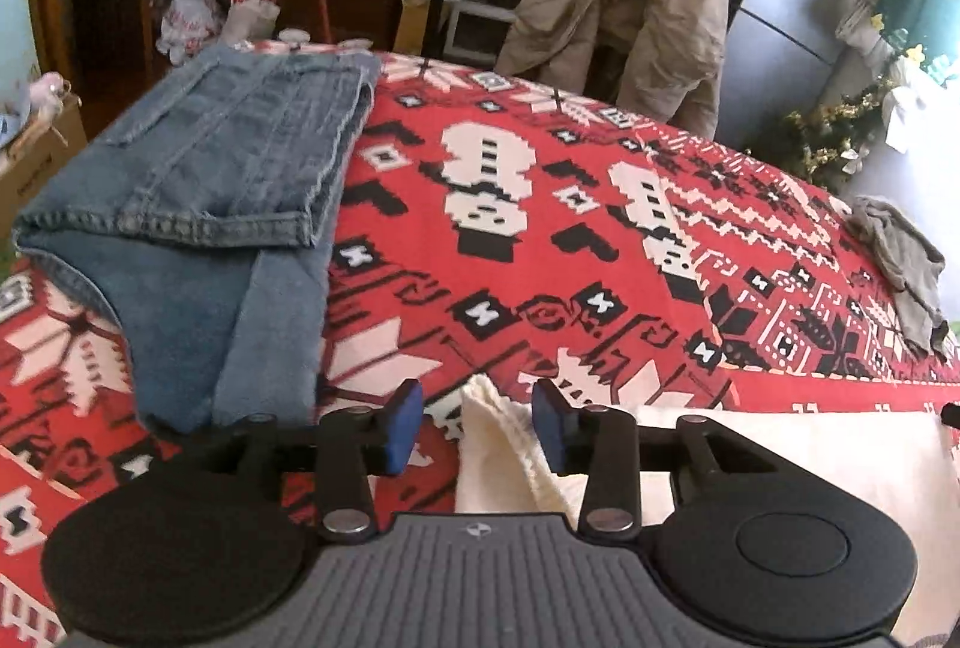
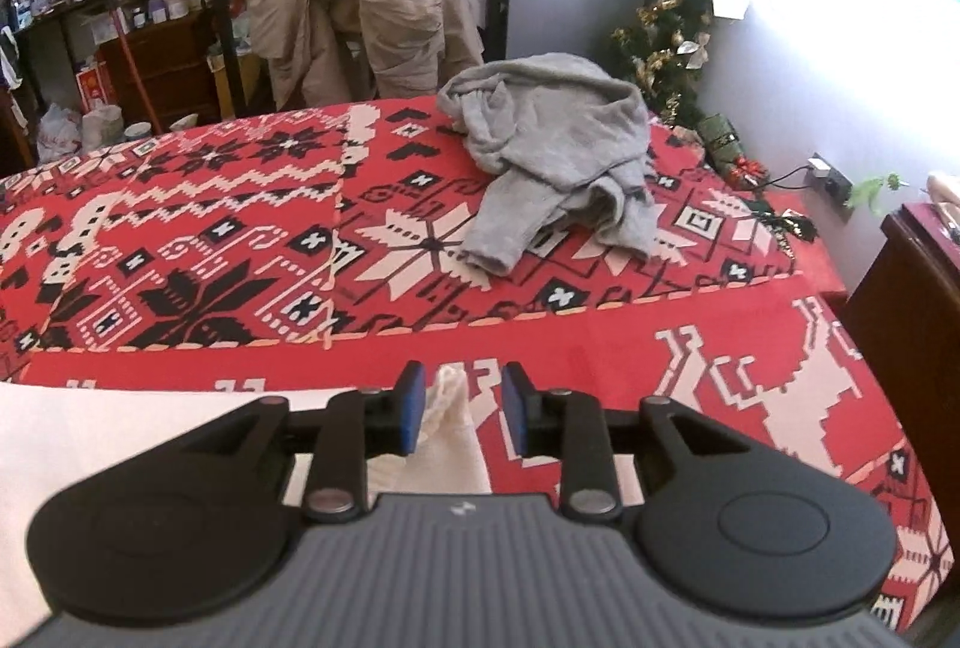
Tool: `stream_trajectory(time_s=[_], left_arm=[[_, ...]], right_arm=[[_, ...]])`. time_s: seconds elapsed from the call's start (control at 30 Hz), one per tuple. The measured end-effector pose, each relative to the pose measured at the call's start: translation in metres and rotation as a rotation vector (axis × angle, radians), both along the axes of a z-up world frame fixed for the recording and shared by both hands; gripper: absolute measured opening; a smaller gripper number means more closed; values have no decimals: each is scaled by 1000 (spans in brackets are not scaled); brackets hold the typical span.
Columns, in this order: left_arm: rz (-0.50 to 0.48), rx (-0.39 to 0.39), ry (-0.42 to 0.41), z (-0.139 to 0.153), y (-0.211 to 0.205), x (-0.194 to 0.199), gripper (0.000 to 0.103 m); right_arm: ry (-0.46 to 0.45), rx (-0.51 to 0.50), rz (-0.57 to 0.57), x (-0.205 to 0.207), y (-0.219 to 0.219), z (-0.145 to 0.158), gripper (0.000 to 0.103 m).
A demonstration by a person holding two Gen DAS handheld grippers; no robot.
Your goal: Fold clothes
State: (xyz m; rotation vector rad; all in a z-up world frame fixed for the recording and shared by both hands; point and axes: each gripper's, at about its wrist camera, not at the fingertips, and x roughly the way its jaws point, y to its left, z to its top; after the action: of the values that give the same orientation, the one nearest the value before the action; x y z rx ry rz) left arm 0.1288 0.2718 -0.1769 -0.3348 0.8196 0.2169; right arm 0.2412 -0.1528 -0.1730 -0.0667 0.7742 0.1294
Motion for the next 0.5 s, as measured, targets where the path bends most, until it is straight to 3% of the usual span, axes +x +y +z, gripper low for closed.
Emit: stream_trajectory(time_s=[0.07,0.1,0.13,0.3,0.33,0.4,0.43,0.5], left_arm=[[-3,-4,-1,1,-3,2,15],[12,7,1,2,-4,2,11],[19,22,-3,4,-7,1,11],[0,112,11,2,-17,-1,11],[-2,112,13,3,-16,0,11],[20,123,23,8,-13,1,27],[38,126,21,12,-10,1,29],[75,105,4,22,-3,-4,33]], right_arm=[[14,-1,13,3,3,-4,30],[21,-5,17,4,5,-6,24],[24,-9,18,5,6,-6,13],[-1,-19,3,1,5,-4,10],[2,-20,3,1,4,-6,11],[-4,-16,-10,1,1,-5,17],[-11,-12,-20,0,-2,-3,24],[-36,-1,-39,-4,-6,6,25]])
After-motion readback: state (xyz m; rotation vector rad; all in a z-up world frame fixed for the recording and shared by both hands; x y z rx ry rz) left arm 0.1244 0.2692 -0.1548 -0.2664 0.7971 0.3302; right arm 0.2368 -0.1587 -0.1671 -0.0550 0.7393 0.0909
